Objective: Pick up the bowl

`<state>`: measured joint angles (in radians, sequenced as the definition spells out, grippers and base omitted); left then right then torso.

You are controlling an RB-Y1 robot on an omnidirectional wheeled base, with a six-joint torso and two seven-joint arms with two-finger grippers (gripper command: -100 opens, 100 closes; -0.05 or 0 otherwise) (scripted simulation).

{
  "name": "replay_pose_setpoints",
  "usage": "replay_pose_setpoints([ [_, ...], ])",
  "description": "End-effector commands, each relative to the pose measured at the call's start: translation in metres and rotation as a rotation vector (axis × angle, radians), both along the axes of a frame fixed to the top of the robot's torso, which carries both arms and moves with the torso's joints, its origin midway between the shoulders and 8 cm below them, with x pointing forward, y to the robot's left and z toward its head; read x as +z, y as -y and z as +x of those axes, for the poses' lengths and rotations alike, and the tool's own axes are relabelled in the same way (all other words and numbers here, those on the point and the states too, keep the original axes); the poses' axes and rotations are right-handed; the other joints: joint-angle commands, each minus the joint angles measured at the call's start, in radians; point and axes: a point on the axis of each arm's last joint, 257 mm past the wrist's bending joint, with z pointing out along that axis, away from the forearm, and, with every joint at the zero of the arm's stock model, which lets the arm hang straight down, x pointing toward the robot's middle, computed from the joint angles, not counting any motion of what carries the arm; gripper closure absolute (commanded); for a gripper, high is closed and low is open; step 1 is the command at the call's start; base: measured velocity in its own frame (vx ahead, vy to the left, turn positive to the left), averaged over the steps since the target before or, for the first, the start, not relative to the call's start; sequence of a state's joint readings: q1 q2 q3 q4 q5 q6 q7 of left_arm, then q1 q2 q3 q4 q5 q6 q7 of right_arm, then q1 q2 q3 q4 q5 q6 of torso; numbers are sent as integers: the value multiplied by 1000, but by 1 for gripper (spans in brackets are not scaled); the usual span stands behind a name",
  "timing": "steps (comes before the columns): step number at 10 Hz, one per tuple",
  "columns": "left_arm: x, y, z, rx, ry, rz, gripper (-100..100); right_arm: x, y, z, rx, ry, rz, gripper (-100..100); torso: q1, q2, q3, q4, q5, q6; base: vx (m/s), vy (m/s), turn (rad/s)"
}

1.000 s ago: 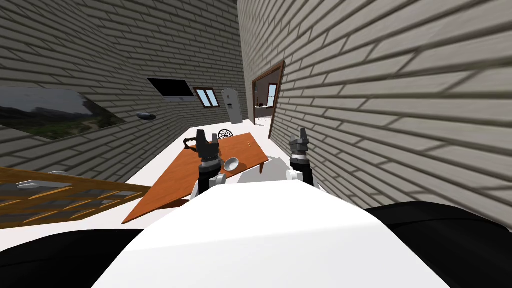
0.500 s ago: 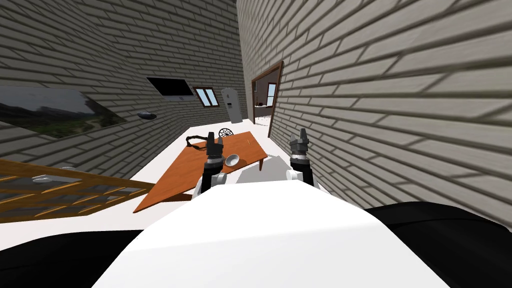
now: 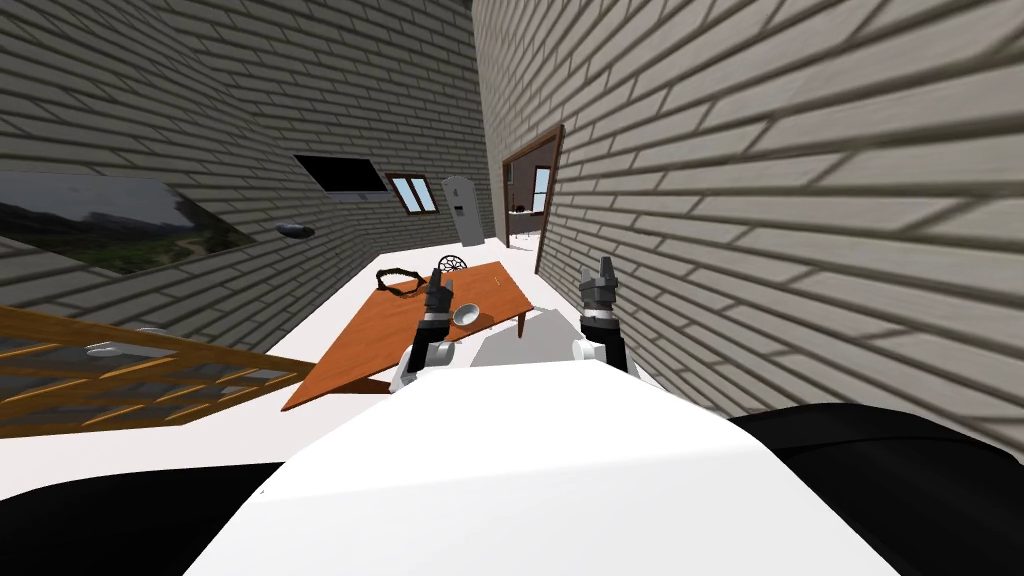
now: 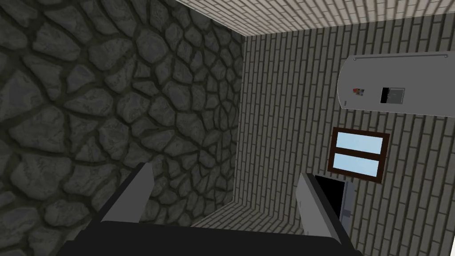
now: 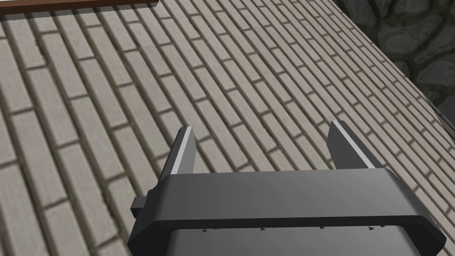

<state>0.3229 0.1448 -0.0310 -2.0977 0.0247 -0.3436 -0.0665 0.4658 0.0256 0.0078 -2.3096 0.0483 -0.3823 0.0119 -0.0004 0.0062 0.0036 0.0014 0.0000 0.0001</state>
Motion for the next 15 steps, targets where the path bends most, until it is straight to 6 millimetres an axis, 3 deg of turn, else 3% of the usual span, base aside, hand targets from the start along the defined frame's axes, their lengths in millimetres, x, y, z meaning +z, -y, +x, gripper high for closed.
replay_pose_setpoints([
  [1,-8,-4,6,2,-36,0,-100,0,0,0,0,0,0,0,0,0,0,0,0,0,-65,-12,-7],
  [7,-76,-18,53,8,-266,-1,-100,0,0,0,0,0,0,0,1,-1,0,0,0,0,-78,0,-13],
  [15,-160,-41,91,32,-533,3,-100,0,0,0,0,0,0,0,1,-4,-2,-1,0,0,-50,-6,-12],
])
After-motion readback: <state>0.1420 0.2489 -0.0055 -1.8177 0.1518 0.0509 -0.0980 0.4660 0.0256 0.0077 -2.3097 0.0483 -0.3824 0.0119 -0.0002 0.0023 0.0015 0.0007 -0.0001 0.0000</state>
